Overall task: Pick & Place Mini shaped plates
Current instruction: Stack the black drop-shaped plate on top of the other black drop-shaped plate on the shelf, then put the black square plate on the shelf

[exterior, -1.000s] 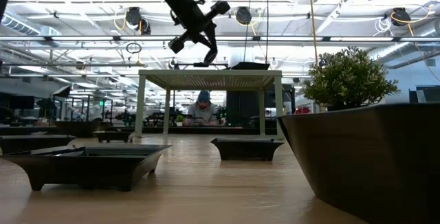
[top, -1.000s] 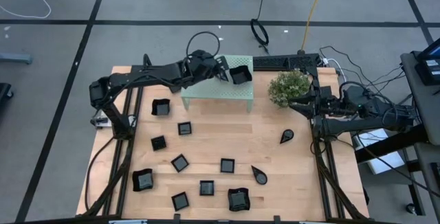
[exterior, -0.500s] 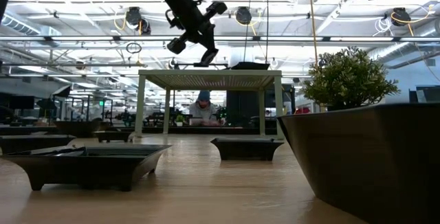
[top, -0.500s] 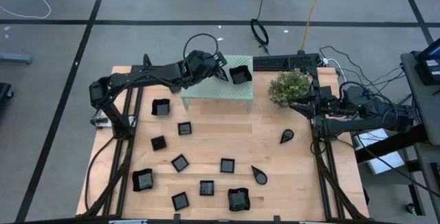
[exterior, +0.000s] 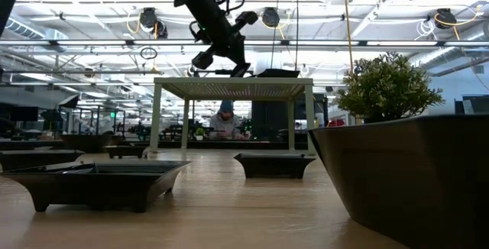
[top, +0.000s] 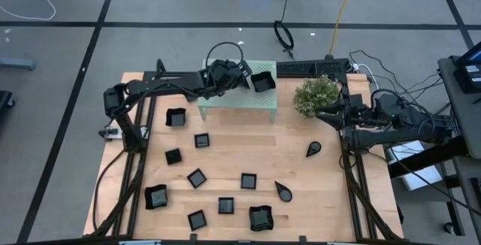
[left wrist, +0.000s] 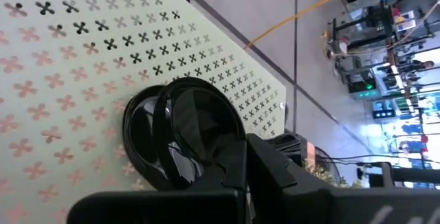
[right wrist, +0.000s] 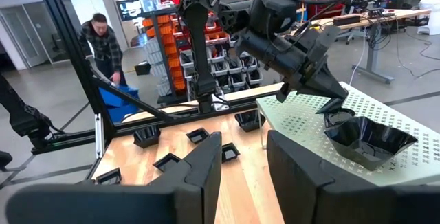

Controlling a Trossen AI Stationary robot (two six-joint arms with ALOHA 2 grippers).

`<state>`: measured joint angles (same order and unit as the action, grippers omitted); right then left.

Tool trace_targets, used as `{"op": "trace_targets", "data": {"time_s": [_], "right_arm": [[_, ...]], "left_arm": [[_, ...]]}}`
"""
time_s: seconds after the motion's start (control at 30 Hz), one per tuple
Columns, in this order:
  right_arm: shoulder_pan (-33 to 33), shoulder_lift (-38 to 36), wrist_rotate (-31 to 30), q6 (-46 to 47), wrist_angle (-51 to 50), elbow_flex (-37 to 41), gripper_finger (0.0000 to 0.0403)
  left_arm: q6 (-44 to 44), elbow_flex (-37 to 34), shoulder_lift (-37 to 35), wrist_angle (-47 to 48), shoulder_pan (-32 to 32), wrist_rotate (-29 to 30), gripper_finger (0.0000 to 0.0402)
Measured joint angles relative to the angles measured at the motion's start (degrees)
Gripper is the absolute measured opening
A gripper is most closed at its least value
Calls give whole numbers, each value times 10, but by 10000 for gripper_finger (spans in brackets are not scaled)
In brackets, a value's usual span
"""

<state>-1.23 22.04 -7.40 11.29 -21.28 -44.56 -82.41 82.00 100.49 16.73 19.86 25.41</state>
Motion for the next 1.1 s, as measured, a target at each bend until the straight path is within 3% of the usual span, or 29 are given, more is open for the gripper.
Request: {"op": "trace_targets", "data": {"time_s": [0.33,0.63,0.83,0.97,1.1], "right_arm": [[0,0,0,0,0,0,105],[0,0,0,0,0,0,105],[0,0,0,0,0,0,105],[0,0,0,0,0,0,105],[0,0,0,0,0,0,105]], "left_arm": [[2,0,0,13,0,0,5],[12,0,0,16,1,0,59],[18,0,0,-5,1,0,73],[72,0,-14,-18,-1,-4,74],[190,1,-53,5,-17,-30,74]]}}
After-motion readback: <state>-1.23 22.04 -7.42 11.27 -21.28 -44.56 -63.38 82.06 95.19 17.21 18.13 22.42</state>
